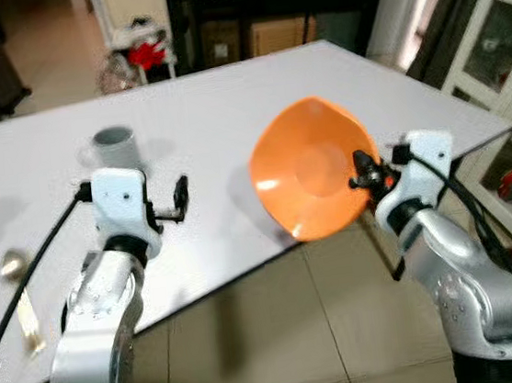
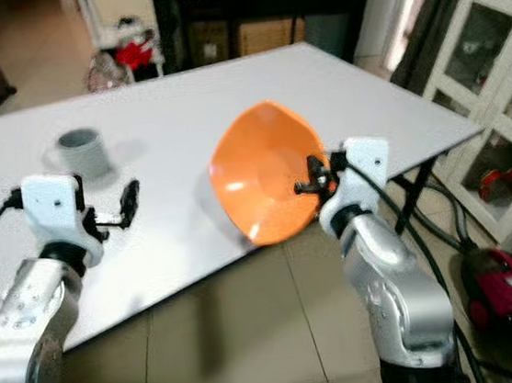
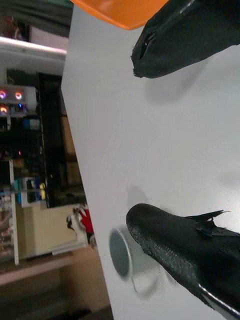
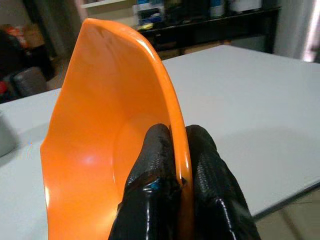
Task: Setting the table
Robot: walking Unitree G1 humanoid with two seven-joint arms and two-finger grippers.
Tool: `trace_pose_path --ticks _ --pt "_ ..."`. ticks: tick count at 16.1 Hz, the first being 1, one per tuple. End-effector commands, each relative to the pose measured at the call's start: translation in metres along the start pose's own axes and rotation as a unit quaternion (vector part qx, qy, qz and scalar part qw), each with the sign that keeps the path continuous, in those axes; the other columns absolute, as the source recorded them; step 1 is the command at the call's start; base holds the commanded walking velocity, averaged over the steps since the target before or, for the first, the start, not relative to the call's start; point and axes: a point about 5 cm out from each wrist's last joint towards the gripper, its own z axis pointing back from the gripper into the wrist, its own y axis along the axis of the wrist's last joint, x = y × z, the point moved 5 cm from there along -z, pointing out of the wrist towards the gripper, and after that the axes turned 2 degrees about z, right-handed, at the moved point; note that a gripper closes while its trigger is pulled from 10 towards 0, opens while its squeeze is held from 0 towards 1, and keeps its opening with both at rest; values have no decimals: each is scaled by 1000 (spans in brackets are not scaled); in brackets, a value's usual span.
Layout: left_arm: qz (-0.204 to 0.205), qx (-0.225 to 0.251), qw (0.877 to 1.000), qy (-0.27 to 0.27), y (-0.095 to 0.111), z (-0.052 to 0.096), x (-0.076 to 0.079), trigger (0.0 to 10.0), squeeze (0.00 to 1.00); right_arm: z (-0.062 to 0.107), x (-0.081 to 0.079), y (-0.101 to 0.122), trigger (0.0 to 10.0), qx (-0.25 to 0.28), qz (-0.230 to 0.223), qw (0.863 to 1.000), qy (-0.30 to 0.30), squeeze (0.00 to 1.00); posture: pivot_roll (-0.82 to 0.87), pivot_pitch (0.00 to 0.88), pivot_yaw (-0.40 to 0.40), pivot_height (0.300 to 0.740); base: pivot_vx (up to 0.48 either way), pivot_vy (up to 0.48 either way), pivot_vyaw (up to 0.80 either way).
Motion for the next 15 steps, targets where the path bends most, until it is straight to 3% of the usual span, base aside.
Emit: trace_pose_path --ticks 1,2,5,9,15 --pt "-5 6 1000 -13 4 -1 6 10000 0 0 4 11 10000 20 2 1000 -9 0 -100 0 -37 740 379 0 0" --pt "-6 6 1000 -14 4 -1 6 10000 0 1 4 10 10000 19 2 1000 -9 0 -99 0 -35 740 375 0 0" --pt "-9 5 1000 -16 4 -1 6 10000 0 -1 0 6 10000 3 70 998 3 0 -98 0 -32 740 375 0 267" --pt "-14 7 1000 -19 5 0 7 10000 0 0 -5 5 10000 12 14 1000 11 0 -90 0 -33 740 374 0 350" --pt "-28 12 999 -30 8 2 10 10000 0 -5 -14 4 10000 -1 3 999 46 0 -81 0 -23 740 291 0 0"
